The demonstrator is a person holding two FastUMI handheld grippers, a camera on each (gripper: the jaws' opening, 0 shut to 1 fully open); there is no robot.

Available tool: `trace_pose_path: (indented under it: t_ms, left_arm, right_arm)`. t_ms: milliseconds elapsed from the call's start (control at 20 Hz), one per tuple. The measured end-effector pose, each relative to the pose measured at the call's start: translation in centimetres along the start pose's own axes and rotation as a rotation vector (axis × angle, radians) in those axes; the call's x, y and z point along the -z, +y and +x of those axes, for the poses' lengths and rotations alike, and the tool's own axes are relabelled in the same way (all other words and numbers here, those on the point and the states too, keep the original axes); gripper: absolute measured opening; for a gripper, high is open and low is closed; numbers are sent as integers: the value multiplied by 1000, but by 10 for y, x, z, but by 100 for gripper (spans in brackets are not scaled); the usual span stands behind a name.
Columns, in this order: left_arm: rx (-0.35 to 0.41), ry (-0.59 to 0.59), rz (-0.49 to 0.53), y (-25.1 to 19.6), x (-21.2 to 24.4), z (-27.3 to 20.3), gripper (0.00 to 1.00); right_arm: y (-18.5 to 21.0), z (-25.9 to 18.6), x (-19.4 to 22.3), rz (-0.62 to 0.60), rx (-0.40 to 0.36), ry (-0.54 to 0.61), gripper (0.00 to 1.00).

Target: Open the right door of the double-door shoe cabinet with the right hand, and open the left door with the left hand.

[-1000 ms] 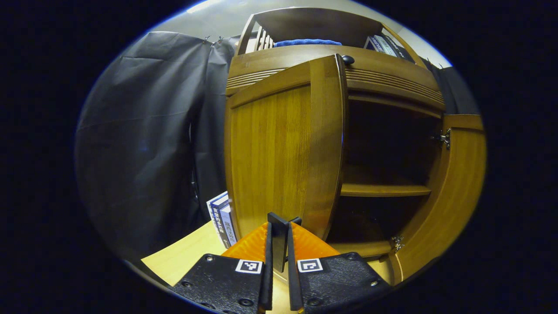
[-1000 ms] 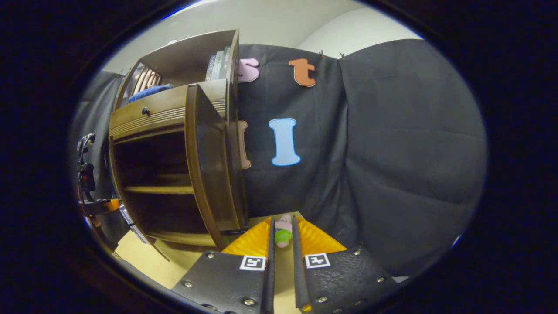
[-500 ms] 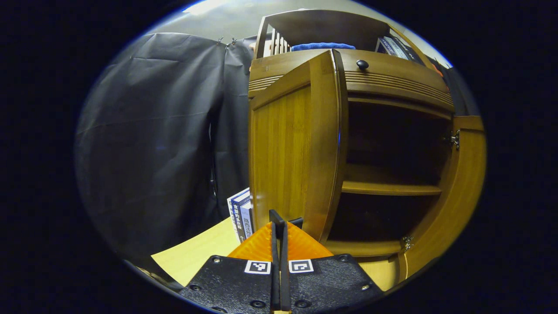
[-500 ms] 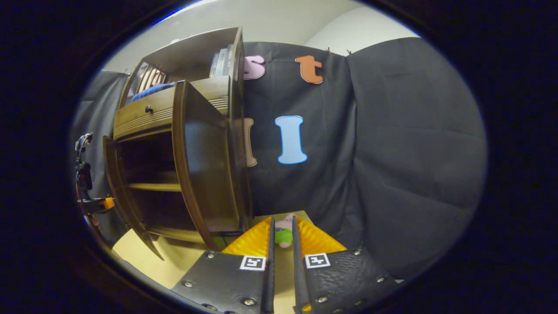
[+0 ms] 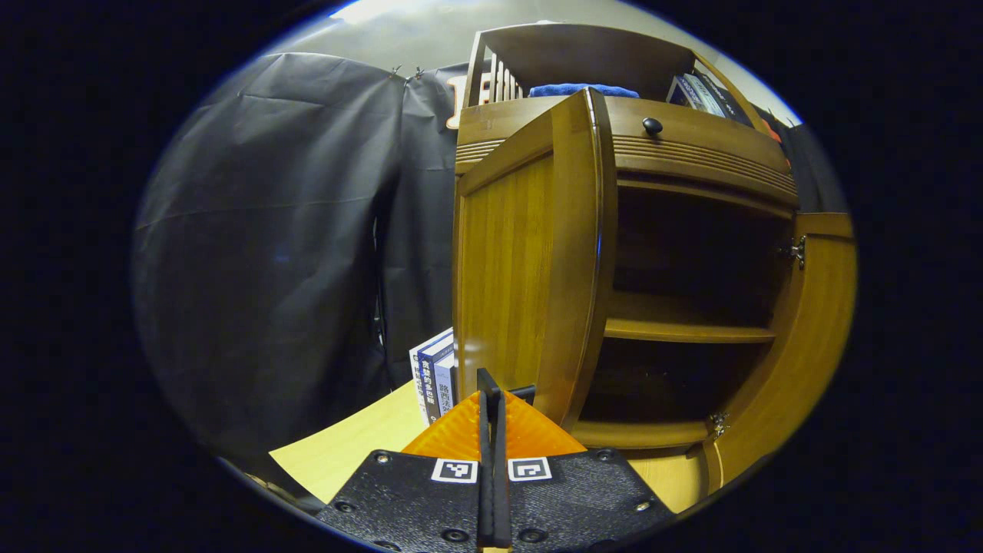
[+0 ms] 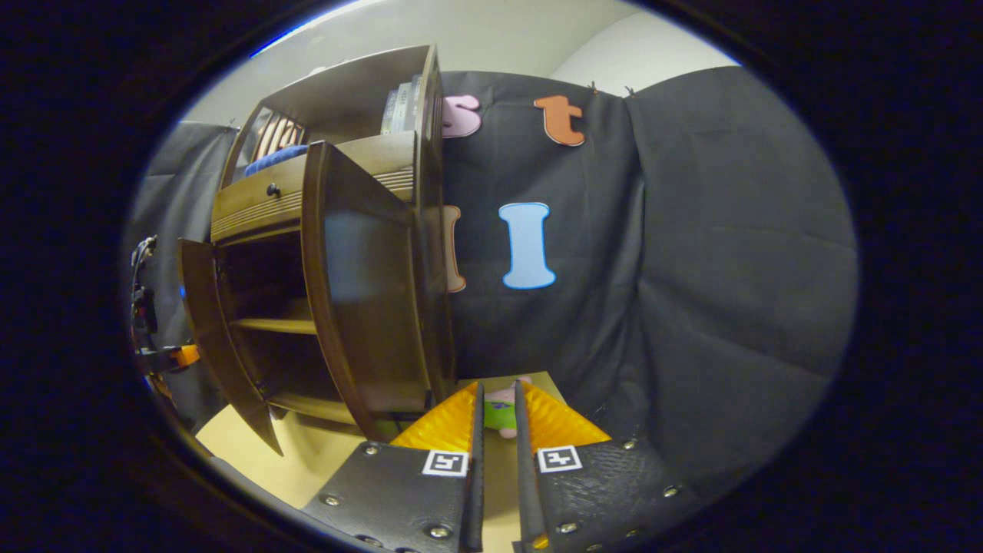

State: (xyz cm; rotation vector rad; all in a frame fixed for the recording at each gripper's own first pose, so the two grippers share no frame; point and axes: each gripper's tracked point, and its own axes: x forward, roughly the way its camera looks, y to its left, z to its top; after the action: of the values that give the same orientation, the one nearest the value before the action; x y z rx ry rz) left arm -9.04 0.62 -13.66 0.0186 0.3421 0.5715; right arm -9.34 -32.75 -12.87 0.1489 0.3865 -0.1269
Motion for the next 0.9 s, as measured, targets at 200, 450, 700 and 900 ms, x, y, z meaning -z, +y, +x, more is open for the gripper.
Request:
trace_pose_path:
  t_ms: [200,450,700,900]
  left_arm:
    - [-25,7,0,11,0,-3,0]
    - [-84,-6,10,36,-1,-3,0]
    - [-149,-29,42,74,-3,-6,0]
    - [-112,-38,53,81,-3,-7,0]
  right_arm:
    - [2,-2,2,2,-9,8,19]
    - [4,-11,3,-24,-32,6,19]
    - [5,-22,3,-40,-65,4,19]
    - [6,-24,10,-27,-47,24,18]
